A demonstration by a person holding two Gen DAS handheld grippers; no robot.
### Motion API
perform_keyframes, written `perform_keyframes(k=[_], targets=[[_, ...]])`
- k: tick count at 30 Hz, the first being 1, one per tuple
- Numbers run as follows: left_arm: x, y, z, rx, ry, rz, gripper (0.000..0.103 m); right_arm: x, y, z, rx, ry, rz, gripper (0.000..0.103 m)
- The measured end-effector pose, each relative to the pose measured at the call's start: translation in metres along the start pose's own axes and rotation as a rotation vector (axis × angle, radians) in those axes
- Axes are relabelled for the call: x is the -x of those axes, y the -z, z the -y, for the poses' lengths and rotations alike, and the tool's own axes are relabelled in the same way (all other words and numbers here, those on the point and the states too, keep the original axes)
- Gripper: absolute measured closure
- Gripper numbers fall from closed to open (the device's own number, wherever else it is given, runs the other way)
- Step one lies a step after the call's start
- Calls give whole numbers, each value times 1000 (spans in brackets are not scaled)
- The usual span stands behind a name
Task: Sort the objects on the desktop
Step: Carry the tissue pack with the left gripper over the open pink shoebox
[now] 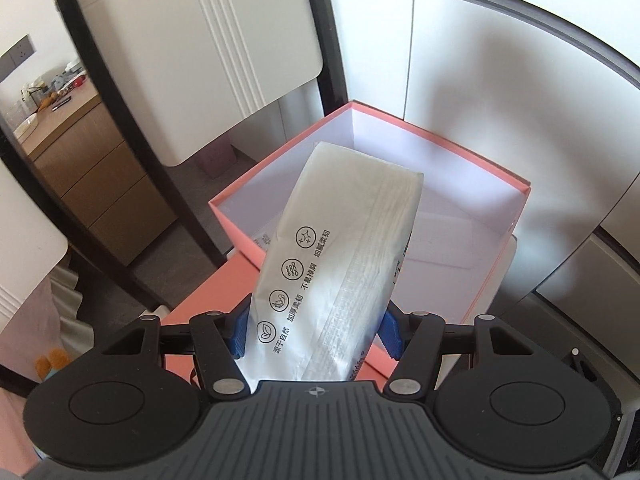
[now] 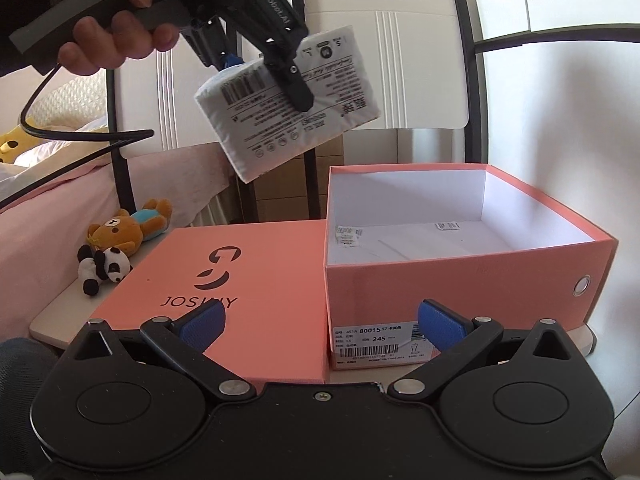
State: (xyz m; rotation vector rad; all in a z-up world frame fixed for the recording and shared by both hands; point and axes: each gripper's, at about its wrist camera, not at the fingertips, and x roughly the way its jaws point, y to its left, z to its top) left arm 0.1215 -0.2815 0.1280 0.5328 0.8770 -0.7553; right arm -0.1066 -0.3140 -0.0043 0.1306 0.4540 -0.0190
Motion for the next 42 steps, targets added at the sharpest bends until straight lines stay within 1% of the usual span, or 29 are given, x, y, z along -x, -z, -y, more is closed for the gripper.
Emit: perform_keyframes(k=[7,11,13,16,19,25,29,32,35,42], targets=[[-26,-36,30,-43,33,11,38,4,1,17,-55,10,12,0],[-45,-48,41,-49,45,12,38,1,0,24,-80,6,-7,0],[-56,-54,47,-60,45,11,38,2,1,24,-73,10,-9,0],[-73,-57,48,-48,58,7,38,4,3,25,-62,14,-12,0],[-93,-57,52,-59,67,-2,38,6,4,27,-63,18,-14,0],[-128,-55,57,-62,89,-50,38,7,5,26,-48,28,-16,0],[-145,-50,60,-73,107,-80,38,4,4,27,-52,19,-25,0],[-157,-46,58,-54,109,-117,38,1,3,30,-62,15,-38,0],[-166,-42,56,-59,125,-151,37,1,3,34,-72,2,-41,0],[-179,-35,53,-52,114,-192,36,1,2,35,-77,-4,-48,0]])
